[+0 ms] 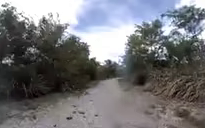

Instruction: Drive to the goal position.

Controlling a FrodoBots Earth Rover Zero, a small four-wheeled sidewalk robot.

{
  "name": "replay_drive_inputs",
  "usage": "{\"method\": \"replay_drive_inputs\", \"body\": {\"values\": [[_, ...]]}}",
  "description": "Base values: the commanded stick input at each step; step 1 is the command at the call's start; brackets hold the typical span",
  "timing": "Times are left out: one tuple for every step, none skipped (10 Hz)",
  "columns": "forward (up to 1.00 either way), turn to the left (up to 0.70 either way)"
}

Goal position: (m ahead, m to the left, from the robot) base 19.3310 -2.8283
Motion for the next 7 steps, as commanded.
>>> {"method": "replay_drive_inputs", "body": {"values": [[0.45,0.0],[0.45,0.0],[0.45,0.0],[0.45,0.0],[0.45,-0.17],[0.45,-0.27],[0.45,-0.27]]}}
